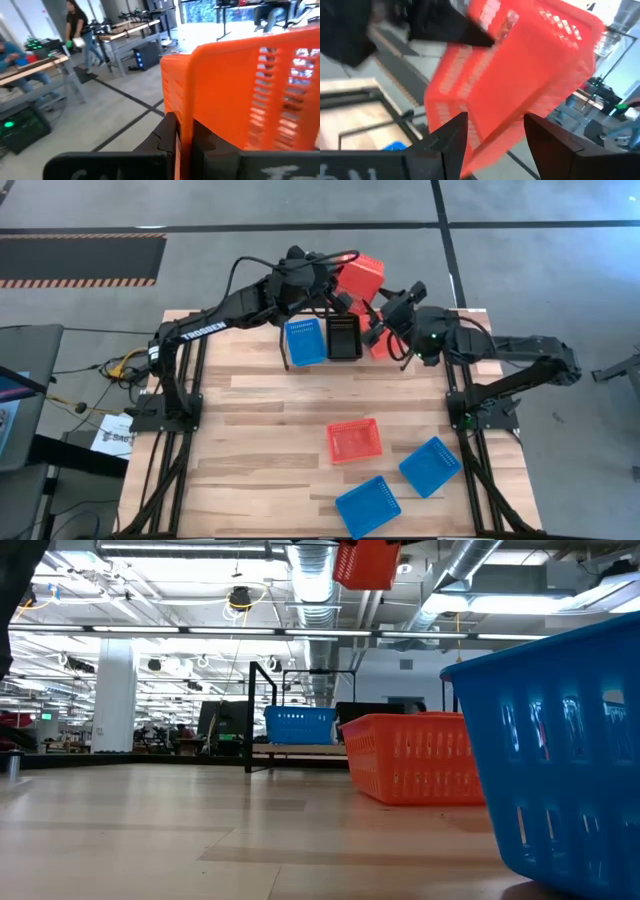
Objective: Stack baskets on shelf by color
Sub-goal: Stack the bottom orange bin on top of the orange bin on the shelf
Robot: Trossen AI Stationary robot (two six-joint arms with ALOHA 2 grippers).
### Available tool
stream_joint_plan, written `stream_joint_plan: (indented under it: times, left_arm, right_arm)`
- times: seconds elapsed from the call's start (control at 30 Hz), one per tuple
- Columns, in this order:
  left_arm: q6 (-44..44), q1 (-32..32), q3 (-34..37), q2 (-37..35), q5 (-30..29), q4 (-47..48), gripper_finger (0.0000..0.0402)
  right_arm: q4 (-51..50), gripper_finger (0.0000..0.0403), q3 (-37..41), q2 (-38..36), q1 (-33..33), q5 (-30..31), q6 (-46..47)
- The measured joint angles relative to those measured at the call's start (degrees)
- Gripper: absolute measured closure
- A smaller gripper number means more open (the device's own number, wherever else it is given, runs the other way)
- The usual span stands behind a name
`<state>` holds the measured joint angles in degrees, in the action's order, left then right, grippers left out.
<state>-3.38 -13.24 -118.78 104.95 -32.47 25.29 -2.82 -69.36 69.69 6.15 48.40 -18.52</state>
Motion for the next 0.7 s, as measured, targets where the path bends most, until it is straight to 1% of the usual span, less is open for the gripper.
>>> stream_joint_plan:
  times: [0.07, 0.13, 0.3, 0.4, 0.5, 0.57, 0.7]
  left_arm:
    - [0.1, 0.3, 0.0, 0.0, -2.0, 1.1, 0.0401]
    - [0.6, 0.3, 0.0, 0.0, -2.3, 2.0, 0.0401]
    - [0.9, 0.3, 0.0, 0.1, -3.3, 3.2, 0.0401]
    - [1.7, 0.4, 0.0, 0.1, -0.7, 4.2, 0.0401]
    - [1.9, 0.9, 0.0, 0.1, 1.1, 4.5, 0.0401]
    - [1.9, 1.4, 0.0, 0.1, 2.2, 4.7, 0.0401]
    - [2.3, 2.7, 0.0, 0.2, 2.2, 4.9, 0.04]
  right_arm:
    - [-0.5, 0.0182, 0.0, 0.2, 1.0, -1.4, -0.2]
    - [-0.2, 0.0182, 0.0, 0.2, 1.9, -2.4, -1.7]
    - [-0.3, 0.0182, 0.0, 0.8, 3.2, -2.5, -8.6]
    - [-0.2, 0.0182, 0.0, 0.6, 4.5, -1.2, -11.0]
    - [-0.3, 0.0187, 0.0, 0.7, 6.3, -0.9, -11.5]
    - [0.0, 0.0194, 0.0, 0.7, 7.5, -0.9, -11.4]
    - [0.1, 0.0219, 0.0, 0.7, 9.4, -0.8, -11.3]
